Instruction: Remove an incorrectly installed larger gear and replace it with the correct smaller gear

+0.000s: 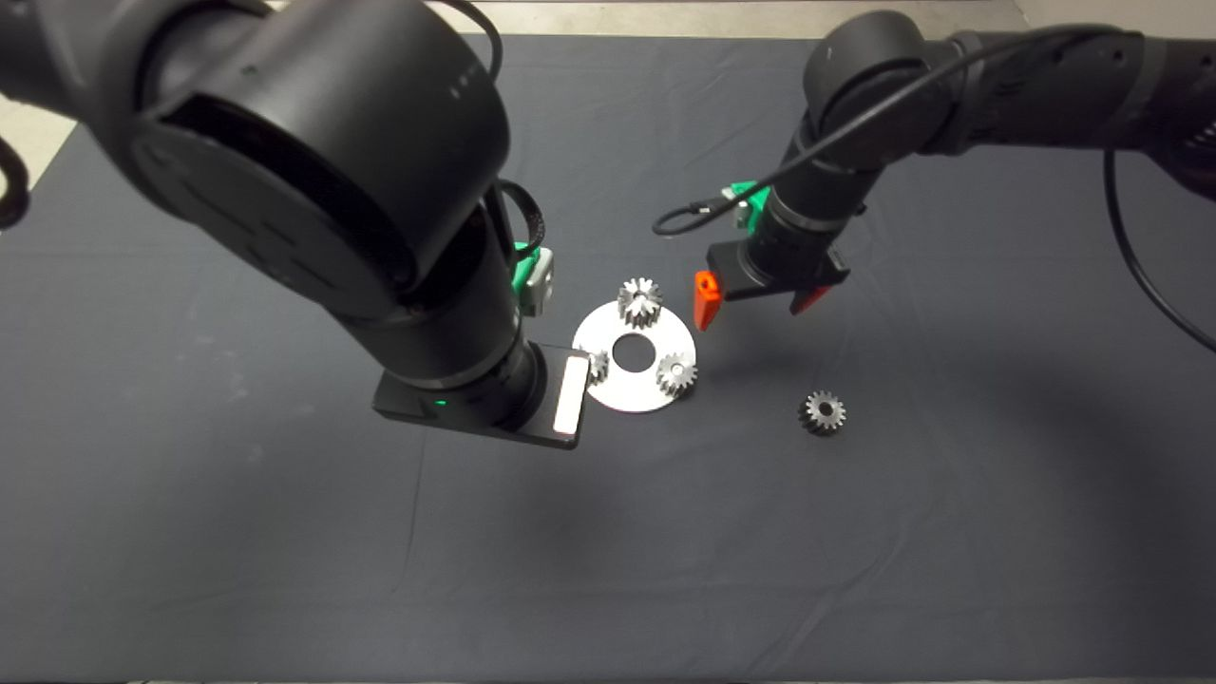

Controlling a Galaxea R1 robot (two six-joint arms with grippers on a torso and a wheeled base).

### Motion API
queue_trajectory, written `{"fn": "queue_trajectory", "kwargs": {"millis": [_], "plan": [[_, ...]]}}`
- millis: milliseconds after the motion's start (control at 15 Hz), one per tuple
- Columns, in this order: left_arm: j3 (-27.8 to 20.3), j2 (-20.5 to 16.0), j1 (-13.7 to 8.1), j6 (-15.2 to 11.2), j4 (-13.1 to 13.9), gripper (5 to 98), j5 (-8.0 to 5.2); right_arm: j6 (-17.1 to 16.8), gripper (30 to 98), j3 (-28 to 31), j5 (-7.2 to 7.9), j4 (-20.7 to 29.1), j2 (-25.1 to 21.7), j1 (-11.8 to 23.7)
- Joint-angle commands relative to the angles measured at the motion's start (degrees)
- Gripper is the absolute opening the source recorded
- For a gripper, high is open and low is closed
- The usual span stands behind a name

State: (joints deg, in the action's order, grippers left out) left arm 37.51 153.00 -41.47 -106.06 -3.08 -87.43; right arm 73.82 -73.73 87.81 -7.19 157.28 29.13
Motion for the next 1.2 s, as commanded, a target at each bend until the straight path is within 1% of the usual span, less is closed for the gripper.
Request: {"fn": "queue_trajectory", "kwargs": {"millis": [0,133,267,400,467,533,733,1000,1133], "plan": [[0.44,0.94,-1.25,-0.90,-0.35,63.5,-3.18,-4.31,94.0,-7.91,5.09,-2.47,5.54,1.89],[0.71,2.30,-1.25,-1.43,-0.43,63.5,-3.18,-5.56,94.0,-11.06,5.09,-4.36,8.17,1.24],[1.41,3.58,-1.25,-1.43,-0.52,63.5,-3.18,-7.02,94.0,-14.41,5.09,-5.99,10.90,-0.65],[1.59,5.12,-1.25,-1.81,-0.52,63.5,-3.10,-8.44,94.0,-15.82,5.00,-7.40,11.53,-2.52],[1.74,6.42,-1.25,-2.81,-0.67,63.5,-3.27,-8.69,94.0,-16.08,4.92,-7.72,11.58,-3.00],[2.29,7.14,-1.25,-3.01,-1.10,63.5,-3.36,-8.69,94.0,-16.26,5.00,-7.87,11.61,-3.20],[2.64,7.27,-1.25,-3.01,-1.23,63.5,-3.36,-8.95,94.0,-18.45,4.91,-8.36,13.33,-3.91],[2.29,7.27,-1.25,-3.10,-1.23,63.5,-3.36,-8.97,94.0,-18.46,4.91,-9.33,13.46,-4.34],[2.96,7.62,-1.25,-3.01,-1.46,63.5,-3.36,-8.98,94.0,-18.46,4.86,-9.68,13.63,-4.52]]}}
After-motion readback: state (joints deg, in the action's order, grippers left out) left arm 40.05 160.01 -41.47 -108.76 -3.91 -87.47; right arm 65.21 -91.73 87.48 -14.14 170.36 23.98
